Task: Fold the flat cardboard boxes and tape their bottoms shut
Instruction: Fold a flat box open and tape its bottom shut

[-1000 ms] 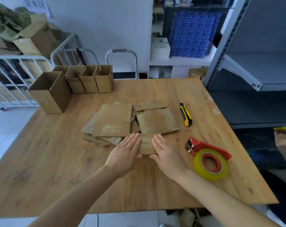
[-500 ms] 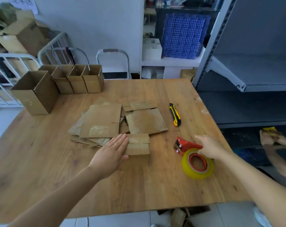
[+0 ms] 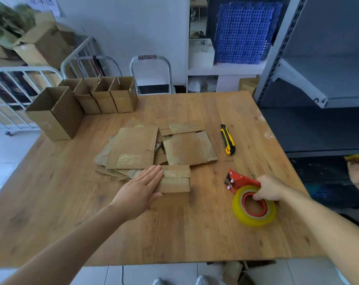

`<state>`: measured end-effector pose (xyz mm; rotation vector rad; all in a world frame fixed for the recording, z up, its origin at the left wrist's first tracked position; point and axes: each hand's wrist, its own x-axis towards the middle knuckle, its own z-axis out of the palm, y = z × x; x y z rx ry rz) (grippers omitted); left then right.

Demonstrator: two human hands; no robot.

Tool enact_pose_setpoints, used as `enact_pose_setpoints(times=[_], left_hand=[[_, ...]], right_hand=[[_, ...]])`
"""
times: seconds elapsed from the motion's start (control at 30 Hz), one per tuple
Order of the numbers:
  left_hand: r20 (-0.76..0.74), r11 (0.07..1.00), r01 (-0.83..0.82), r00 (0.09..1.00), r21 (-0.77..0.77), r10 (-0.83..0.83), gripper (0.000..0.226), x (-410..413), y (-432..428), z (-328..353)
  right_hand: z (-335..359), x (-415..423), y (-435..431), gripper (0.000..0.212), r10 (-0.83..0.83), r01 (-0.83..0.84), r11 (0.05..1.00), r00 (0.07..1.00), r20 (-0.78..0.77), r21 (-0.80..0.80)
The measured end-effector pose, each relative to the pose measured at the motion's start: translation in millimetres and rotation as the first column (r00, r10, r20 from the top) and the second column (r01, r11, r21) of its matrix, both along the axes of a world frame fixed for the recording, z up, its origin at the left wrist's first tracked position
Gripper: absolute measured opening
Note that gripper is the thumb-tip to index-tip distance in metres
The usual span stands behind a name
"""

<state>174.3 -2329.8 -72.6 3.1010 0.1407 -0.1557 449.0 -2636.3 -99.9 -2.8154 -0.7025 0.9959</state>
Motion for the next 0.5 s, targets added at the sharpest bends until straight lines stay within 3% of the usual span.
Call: enact_pose_setpoints(times=[0.17, 0.37, 0.5], left_hand=[[-0.008, 1.000, -0.012, 1.000, -0.013, 0.012, 0.084, -1, -2, -2], [-0.031, 1.000, -0.024, 0.999, -0.004, 0.024, 0.079, -2, 0, -3], [-0.025, 1.000, -0.025, 0.999, -0.004, 0.024, 0.083, -2, 0, -1]], right_hand=[[-6, -9, 1, 0.020, -0.013, 0.015, 0.998, 0.999, -0.045, 0.062], [4, -23, 13, 0.034, -0.024, 0.031, 0.990, 0.998, -0.054, 0.137], [19, -29, 24, 0.020, -0.049, 0.054, 0.979, 0.998, -0.032, 0.197]])
